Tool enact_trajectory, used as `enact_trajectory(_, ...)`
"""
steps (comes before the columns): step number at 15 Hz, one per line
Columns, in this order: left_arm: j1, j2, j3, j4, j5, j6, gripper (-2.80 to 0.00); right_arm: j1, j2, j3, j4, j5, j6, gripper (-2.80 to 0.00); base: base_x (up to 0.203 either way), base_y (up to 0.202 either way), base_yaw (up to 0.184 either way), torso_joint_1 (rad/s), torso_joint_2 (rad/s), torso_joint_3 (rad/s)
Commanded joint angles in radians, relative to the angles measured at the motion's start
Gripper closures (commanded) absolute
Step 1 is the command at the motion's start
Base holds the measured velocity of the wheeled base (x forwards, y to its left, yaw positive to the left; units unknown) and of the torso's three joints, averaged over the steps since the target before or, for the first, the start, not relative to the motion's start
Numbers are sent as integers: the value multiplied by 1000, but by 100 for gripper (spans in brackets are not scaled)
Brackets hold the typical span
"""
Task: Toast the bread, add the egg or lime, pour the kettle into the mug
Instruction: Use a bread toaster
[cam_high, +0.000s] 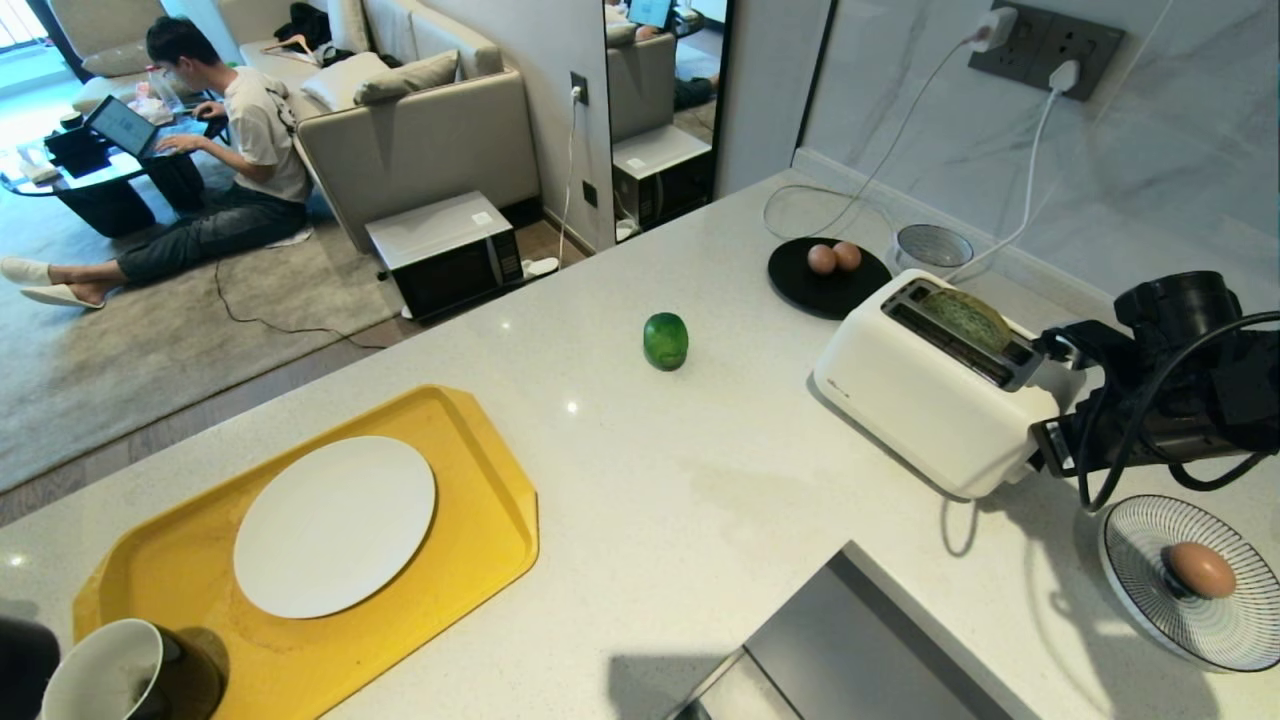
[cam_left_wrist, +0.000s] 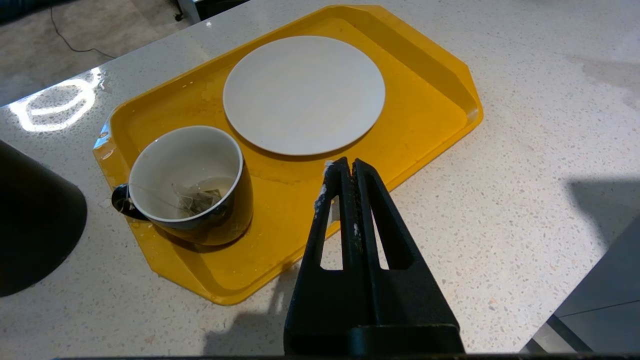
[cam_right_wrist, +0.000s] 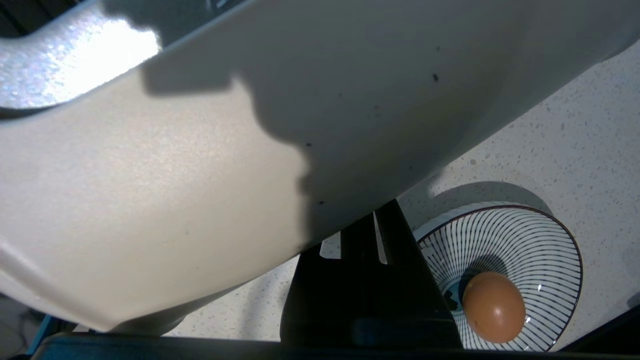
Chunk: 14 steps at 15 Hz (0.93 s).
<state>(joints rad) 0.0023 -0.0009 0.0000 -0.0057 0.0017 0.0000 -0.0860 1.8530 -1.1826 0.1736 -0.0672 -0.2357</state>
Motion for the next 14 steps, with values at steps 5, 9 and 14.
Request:
enact_trajectory(5, 1, -1, 2, 0, 1, 0, 0, 0, -8, 3, 1, 0, -2, 0, 0, 0, 0, 0, 0, 0)
enact_trajectory(9, 1, -1, 2, 0, 0, 0, 0, 0, -12, 6, 1, 0, -2, 0, 0, 0, 0, 0, 0, 0)
enact_trajectory(14, 1, -1, 2, 0, 0, 0, 0, 0, -11, 8, 1, 0, -2, 0, 0, 0, 0, 0, 0, 0)
